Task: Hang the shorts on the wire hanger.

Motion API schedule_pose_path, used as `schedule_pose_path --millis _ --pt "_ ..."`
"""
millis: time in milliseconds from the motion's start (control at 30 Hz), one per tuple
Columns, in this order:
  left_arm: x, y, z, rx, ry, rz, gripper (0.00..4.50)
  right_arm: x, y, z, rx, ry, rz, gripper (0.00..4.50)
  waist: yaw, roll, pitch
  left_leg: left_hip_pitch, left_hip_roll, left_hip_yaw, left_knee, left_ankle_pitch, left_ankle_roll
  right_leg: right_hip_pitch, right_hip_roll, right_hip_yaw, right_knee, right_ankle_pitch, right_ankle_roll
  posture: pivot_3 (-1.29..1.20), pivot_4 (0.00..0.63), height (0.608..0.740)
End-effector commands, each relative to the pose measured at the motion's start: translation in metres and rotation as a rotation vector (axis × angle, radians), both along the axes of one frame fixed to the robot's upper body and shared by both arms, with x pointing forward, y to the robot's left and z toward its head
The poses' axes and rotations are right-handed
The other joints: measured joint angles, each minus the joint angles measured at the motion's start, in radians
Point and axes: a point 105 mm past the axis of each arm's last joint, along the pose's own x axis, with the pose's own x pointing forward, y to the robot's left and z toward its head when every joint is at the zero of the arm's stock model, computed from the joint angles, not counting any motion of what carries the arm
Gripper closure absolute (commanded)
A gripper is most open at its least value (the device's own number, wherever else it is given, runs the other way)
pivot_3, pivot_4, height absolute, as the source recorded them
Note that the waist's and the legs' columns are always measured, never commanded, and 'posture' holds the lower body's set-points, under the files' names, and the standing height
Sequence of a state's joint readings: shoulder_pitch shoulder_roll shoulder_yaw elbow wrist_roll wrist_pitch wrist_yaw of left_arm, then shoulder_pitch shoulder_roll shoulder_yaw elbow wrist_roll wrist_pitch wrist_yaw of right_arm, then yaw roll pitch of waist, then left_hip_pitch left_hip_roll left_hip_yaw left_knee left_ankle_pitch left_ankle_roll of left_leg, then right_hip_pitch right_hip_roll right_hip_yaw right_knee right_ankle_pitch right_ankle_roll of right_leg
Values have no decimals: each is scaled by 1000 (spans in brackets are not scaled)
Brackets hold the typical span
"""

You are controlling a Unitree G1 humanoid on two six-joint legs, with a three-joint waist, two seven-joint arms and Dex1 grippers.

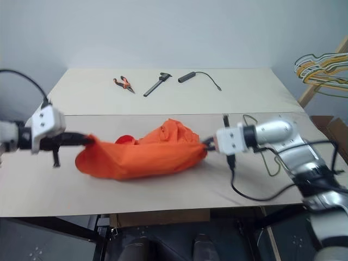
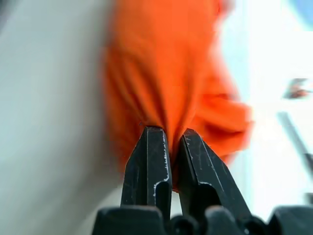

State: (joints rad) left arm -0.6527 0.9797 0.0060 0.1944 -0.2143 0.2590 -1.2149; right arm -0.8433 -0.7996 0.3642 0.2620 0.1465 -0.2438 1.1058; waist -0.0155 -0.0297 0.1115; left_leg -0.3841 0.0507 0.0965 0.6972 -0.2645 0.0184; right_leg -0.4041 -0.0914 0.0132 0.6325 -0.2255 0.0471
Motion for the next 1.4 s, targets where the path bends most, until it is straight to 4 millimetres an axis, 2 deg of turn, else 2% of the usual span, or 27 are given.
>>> schedule_pose_path --millis 33,133,167,200,233,300,333,367,433,533,567,633,700,733,800,867,933,1000,1167,1233,1400 --pt "57 7 48 -31 -216 215 4500 66 -3 52 141 -176 -326 4478 -3 0 -2 -3 0 0 0 1 0 -2 0 0 -1 1 0 6 38 740" --pt "101 11 104 -88 -486 484 4500 110 2 105 345 -328 -607 4478 -7 0 -10 -11 -1 0 -2 8 -12 -11 0 0 -1 2 0 2 16 740" --pt "108 14 127 -132 -592 584 4500 116 2 126 417 -399 -677 4478 -11 -1 -11 -19 -1 0 -1 10 -14 -20 -1 0 3 3 0 2 16 740" --pt "111 15 141 -162 -657 648 4500 119 2 138 460 -447 -719 4478 -14 -1 -12 -24 -2 -1 -2 11 -15 -25 -1 0 6 3 0 0 8 740" --pt "111 18 164 -221 -743 730 4500 119 0 160 558 -518 -767 4478 -17 -2 -14 -26 -2 -1 -3 10 -15 -29 -2 -1 8 3 0 0 5 740" --pt "96 23 213 -340 -968 865 4500 103 -6 214 824 -704 -817 4478 -27 -3 -15 -37 -3 -1 -6 10 -15 -42 -5 -5 8 3 0 0 0 740" --pt "87 25 232 -394 -1060 909 4500 91 -10 236 960 -792 -814 4478 -31 -4 -16 -41 -4 -1 -8 10 -16 -49 -6 -6 9 3 0 0 0 740" --pt "80 26 244 -428 -1121 933 4500 81 -13 248 1054 -845 -794 4478 -35 -4 -16 -47 -5 0 -11 10 -16 -56 -9 -10 9 3 0 -2 0 740" --pt "69 22 261 -450 -1222 918 4500 72 -17 257 1114 -906 -765 4478 -49 -4 -16 -49 -8 0 -18 10 -16 -61 -15 -20 9 3 0 -2 0 740" --pt "63 13 265 -452 -1287 831 4500 77 -16 235 1020 -906 -704 4478 -61 -4 -22 -46 -9 1 -23 10 -16 -58 -19 -33 7 3 0 -1 0 740" --pt "67 8 259 -433 -1275 784 4500 82 -16 222 972 -887 -688 4478 -63 -4 -23 -42 -9 1 -24 10 -16 -54 -20 -37 5 3 0 0 0 740" --pt "81 -3 226 -345 -1197 654 4500 92 -20 179 820 -828 -644 4478 -75 -2 -35 -41 -8 5 -23 11 -15 -50 -22 -41 -4 3 -1 4 2 740" --pt "88 -9 201 -296 -1127 566 4500 96 -23 150 719 -781 -611 4478 -82 -1 -35 -26 -9 5 -21 11 -13 -31 -23 -44 -7 3 -1 7 9 740" --pt "93 -12 177 -263 -1067 496 4500 98 -26 127 642 -738 -585 4478 -85 -1 -35 -21 -9 6 -20 12 -11 -24 -23 -44 -8 5 -1 6 18 740" --pt "92 -18 117 -184 -928 335 4500 96 -33 74 465 -644 -513 4478 -88 1 -37 -15 -9 6 -19 13 -9 -18 -23 -43 -9 9 0 8 25 740" --pt "84 -20 83 -159 -826 260 4500 90 -34 45 366 -585 -449 4478 -94 2 -37 -10 -9 8 -18 12 -8 -16 -24 -39 -5 10 -1 6 28 740" --pt "59 -20 37 -89 -674 158 4500 77 -34 8 236 -514 -338 4478 -109 2 -37 -11 -8 8 -18 13 -9 -19 -23 -36 -3 11 -2 10 36 740" --pt "33 -21 5 -20 -534 87 4500 65 -33 -18 150 -454 -255 4478 -132 2 -37 -12 -6 8 -17 13 -9 -22 -21 -31 -2 11 -3 11 39 740" --pt "-21 -11 -35 161 -239 -14 4500 42 -36 -56 -20 -383 -100 4478 -133 2 -37 -8 -5 4 -17 12 -7 -19 -20 -27 -3 11 -3 20 46 740" --pt "-42 -7 -47 246 -113 -63 4500 35 -38 -64 -51 -369 -64 4478 -129 2 -37 -4 -5 4 -17 7 2 -16 -20 -26 -6 11 -3 19 46 740" --pt "-80 -4 -60 375 66 -161 4500 18 -43 -81 -137 -364 31 4478 -95 2 -37 1 -5 9 -18 5 4 -14 -21 -25 -4 10 -4 12 51 740"
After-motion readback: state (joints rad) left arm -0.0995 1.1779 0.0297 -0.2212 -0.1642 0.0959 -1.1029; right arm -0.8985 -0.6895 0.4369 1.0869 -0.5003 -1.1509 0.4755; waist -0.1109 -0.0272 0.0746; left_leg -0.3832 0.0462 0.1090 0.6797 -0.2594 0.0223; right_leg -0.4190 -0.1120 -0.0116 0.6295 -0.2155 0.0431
